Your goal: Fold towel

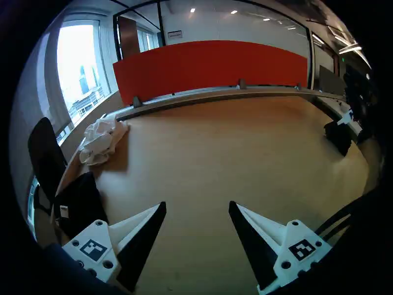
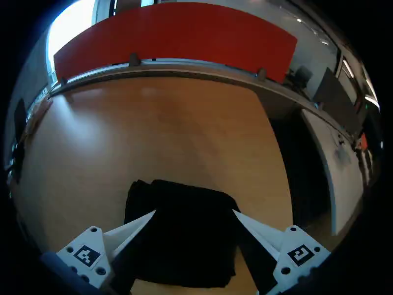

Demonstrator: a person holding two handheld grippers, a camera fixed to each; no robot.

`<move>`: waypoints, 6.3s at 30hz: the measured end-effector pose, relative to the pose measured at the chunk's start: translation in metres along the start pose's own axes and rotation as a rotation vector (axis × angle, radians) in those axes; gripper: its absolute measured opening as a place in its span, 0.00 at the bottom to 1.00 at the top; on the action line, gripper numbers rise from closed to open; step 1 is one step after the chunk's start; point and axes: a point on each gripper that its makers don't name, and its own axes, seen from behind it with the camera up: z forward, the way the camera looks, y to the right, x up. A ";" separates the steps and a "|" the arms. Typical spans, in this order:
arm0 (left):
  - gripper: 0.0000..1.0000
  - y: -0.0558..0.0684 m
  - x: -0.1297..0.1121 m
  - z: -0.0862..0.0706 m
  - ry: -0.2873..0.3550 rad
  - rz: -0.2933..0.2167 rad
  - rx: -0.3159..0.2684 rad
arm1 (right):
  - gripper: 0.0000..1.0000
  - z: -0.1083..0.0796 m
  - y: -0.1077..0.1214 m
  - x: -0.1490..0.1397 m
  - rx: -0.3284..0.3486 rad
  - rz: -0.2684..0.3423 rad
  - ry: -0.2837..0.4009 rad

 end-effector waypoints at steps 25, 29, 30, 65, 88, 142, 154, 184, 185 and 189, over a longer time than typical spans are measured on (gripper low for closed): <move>0.95 0.000 0.004 -0.003 0.005 0.008 0.009 | 1.00 0.001 0.001 0.000 0.014 0.013 0.013; 0.95 0.000 0.005 -0.002 0.010 0.005 0.007 | 1.00 -0.004 0.000 0.003 0.013 0.013 0.021; 0.94 0.000 0.005 -0.002 0.011 0.004 0.007 | 1.00 -0.005 0.000 0.003 0.013 0.013 0.023; 0.95 -0.006 0.021 -0.004 0.065 -0.030 0.003 | 0.99 -0.086 -0.014 0.063 -0.046 0.184 0.476; 0.95 -0.011 0.037 -0.003 0.117 -0.074 0.014 | 1.00 -0.124 -0.021 0.091 -0.134 0.200 0.707; 0.94 -0.062 0.147 -0.008 0.461 -0.230 0.059 | 1.00 -0.189 -0.245 0.157 0.053 0.100 0.847; 0.94 -0.061 0.160 -0.010 0.502 -0.241 0.054 | 1.00 -0.199 -0.250 0.152 0.050 0.102 0.832; 0.94 -0.049 0.159 0.006 0.556 -0.202 0.049 | 1.00 -0.216 -0.248 0.151 0.009 0.143 0.842; 0.94 -0.048 0.159 0.007 0.559 -0.197 0.050 | 1.00 -0.216 -0.249 0.152 0.008 0.141 0.843; 0.94 -0.047 0.158 0.009 0.571 -0.179 0.058 | 1.00 -0.219 -0.250 0.152 0.006 0.133 0.846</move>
